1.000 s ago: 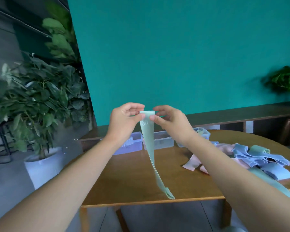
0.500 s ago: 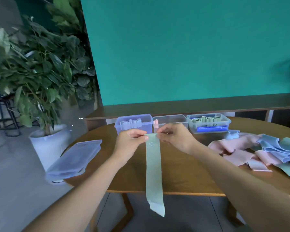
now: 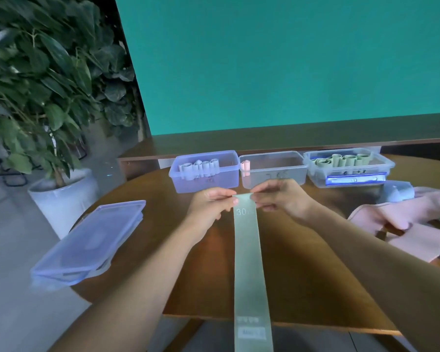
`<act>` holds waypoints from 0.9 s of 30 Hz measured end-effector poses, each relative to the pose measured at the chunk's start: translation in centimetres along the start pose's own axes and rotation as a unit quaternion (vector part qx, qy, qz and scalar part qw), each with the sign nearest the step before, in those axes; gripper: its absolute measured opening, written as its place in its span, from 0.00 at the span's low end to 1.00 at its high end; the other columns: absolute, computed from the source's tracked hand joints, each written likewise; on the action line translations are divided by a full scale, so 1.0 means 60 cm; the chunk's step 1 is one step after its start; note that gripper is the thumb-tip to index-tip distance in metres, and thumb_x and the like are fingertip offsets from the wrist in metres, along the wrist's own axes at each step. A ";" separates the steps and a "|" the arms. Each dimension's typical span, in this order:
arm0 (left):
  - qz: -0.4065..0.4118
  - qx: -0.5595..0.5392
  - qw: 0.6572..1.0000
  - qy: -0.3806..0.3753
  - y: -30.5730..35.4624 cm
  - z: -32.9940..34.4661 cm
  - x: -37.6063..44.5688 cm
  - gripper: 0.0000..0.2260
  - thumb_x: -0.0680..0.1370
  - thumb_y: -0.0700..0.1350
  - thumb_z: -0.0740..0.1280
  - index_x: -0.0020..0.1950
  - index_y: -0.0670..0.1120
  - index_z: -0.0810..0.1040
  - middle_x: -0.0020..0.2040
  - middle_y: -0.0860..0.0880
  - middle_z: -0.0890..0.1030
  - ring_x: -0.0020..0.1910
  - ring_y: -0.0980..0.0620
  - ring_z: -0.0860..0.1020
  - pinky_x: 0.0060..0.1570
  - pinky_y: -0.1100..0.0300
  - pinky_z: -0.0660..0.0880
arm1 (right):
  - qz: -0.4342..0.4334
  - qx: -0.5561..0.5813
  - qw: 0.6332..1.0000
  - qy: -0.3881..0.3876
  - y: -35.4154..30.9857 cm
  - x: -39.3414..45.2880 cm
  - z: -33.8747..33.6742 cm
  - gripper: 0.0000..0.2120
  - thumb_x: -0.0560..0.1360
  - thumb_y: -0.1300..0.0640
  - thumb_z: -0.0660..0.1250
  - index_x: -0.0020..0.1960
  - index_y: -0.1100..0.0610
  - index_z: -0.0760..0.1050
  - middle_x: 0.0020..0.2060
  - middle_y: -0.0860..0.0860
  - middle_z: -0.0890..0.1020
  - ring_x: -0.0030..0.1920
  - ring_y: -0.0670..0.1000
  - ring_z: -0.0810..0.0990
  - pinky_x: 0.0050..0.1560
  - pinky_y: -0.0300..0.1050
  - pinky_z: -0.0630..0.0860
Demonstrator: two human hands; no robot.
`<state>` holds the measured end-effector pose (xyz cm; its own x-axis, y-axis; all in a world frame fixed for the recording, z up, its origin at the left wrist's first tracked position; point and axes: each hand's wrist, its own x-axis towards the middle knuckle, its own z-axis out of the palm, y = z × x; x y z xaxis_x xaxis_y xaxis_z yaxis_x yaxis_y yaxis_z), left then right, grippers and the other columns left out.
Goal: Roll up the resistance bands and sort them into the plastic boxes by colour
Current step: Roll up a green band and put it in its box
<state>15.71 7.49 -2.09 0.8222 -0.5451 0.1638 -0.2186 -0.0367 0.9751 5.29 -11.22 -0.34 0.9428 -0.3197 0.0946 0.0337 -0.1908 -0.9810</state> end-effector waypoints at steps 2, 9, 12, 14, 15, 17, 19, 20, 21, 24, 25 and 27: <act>-0.010 -0.013 1.000 -0.003 -0.012 0.000 0.018 0.07 0.74 0.39 0.76 0.51 0.46 0.86 0.38 0.51 0.84 0.36 0.54 0.75 0.33 0.63 0.67 | 0.009 0.017 1.000 0.002 0.012 0.017 -0.002 0.06 0.73 0.62 0.76 0.50 0.59 0.83 0.38 0.53 0.86 0.41 0.49 0.86 0.43 0.40 0.80; -0.019 -0.059 0.998 0.002 -0.045 0.004 0.064 0.09 0.74 0.38 0.76 0.54 0.43 0.85 0.37 0.48 0.83 0.36 0.53 0.76 0.32 0.62 0.69 | 0.012 0.024 1.000 0.011 0.045 0.063 -0.004 0.09 0.73 0.60 0.77 0.52 0.58 0.83 0.40 0.51 0.86 0.43 0.48 0.85 0.46 0.41 0.78; -0.020 -0.053 0.998 0.021 -0.052 0.007 0.077 0.09 0.74 0.39 0.76 0.54 0.43 0.85 0.39 0.48 0.84 0.37 0.53 0.78 0.35 0.62 0.73 | 0.003 0.014 0.999 0.035 0.056 0.077 0.000 0.09 0.73 0.60 0.77 0.51 0.58 0.83 0.41 0.53 0.86 0.43 0.51 0.84 0.42 0.41 0.79; -0.017 -0.043 0.998 0.041 -0.057 0.011 0.087 0.09 0.75 0.39 0.75 0.54 0.43 0.85 0.38 0.48 0.84 0.35 0.54 0.79 0.35 0.62 0.74 | -0.005 0.004 0.998 0.067 0.066 0.086 0.006 0.07 0.73 0.60 0.77 0.50 0.57 0.83 0.41 0.55 0.86 0.42 0.53 0.83 0.41 0.42 0.81; -0.015 -0.036 0.998 0.051 -0.060 0.013 0.092 0.08 0.75 0.38 0.75 0.54 0.43 0.85 0.37 0.48 0.84 0.35 0.54 0.78 0.36 0.62 0.74 | -0.007 -0.015 0.996 0.088 0.072 0.089 0.010 0.07 0.73 0.59 0.77 0.50 0.57 0.83 0.41 0.54 0.86 0.41 0.54 0.83 0.43 0.43 0.82; -0.009 -0.022 0.997 0.073 -0.068 0.016 0.103 0.07 0.74 0.38 0.75 0.52 0.45 0.85 0.38 0.48 0.85 0.34 0.54 0.79 0.36 0.60 0.74 | -0.012 -0.070 0.989 0.132 0.081 0.093 0.016 0.06 0.75 0.54 0.76 0.50 0.54 0.83 0.42 0.49 0.87 0.39 0.52 0.84 0.46 0.45 0.83; -0.006 -0.010 0.996 0.092 -0.077 0.017 0.110 0.08 0.74 0.39 0.75 0.52 0.46 0.85 0.40 0.48 0.86 0.35 0.53 0.80 0.37 0.59 0.75 | -0.025 -0.127 0.980 0.151 0.086 0.086 0.021 0.07 0.76 0.52 0.74 0.53 0.51 0.82 0.47 0.46 0.86 0.41 0.49 0.84 0.46 0.40 0.81; -0.007 0.000 0.995 0.099 -0.080 0.017 0.110 0.09 0.74 0.39 0.75 0.54 0.46 0.85 0.42 0.48 0.86 0.36 0.53 0.80 0.38 0.60 0.75 | -0.031 -0.161 0.976 0.143 0.086 0.079 0.022 0.08 0.77 0.52 0.73 0.55 0.51 0.82 0.49 0.45 0.85 0.44 0.47 0.84 0.46 0.35 0.78; -0.007 0.015 0.995 0.103 -0.082 0.016 0.108 0.11 0.74 0.40 0.76 0.56 0.46 0.84 0.45 0.49 0.86 0.38 0.54 0.81 0.40 0.62 0.76 | -0.036 -0.196 0.971 0.130 0.086 0.070 0.024 0.09 0.77 0.52 0.73 0.56 0.51 0.82 0.51 0.45 0.84 0.47 0.45 0.83 0.47 0.33 0.76; 0.003 0.088 0.990 0.109 -0.084 0.011 0.092 0.16 0.74 0.43 0.76 0.61 0.49 0.82 0.53 0.54 0.84 0.48 0.59 0.81 0.50 0.68 0.76 | -0.047 -0.255 0.961 0.095 0.082 0.033 0.029 0.12 0.78 0.52 0.72 0.60 0.52 0.80 0.53 0.47 0.83 0.52 0.46 0.81 0.51 0.32 0.74; 0.006 0.112 0.988 0.107 -0.082 0.008 0.081 0.15 0.75 0.42 0.76 0.61 0.49 0.82 0.54 0.55 0.83 0.50 0.62 0.81 0.50 0.71 0.74 | -0.053 -0.266 0.959 0.086 0.079 0.017 0.030 0.13 0.78 0.52 0.72 0.61 0.52 0.80 0.54 0.47 0.83 0.53 0.46 0.81 0.52 0.32 0.74; 0.003 0.152 0.984 0.090 -0.075 0.001 0.054 0.14 0.76 0.42 0.74 0.61 0.49 0.83 0.55 0.55 0.83 0.51 0.64 0.79 0.49 0.73 0.73 | -0.067 -0.295 0.951 0.066 0.071 -0.016 0.031 0.13 0.79 0.53 0.71 0.62 0.52 0.80 0.56 0.47 0.83 0.54 0.46 0.81 0.56 0.34 0.74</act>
<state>19.32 5.87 -5.97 0.8939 -0.3904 0.2201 -0.3490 -0.2984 0.8883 5.13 -9.98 -4.95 0.8922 -0.3615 0.2707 -0.0777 -0.7133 -0.6965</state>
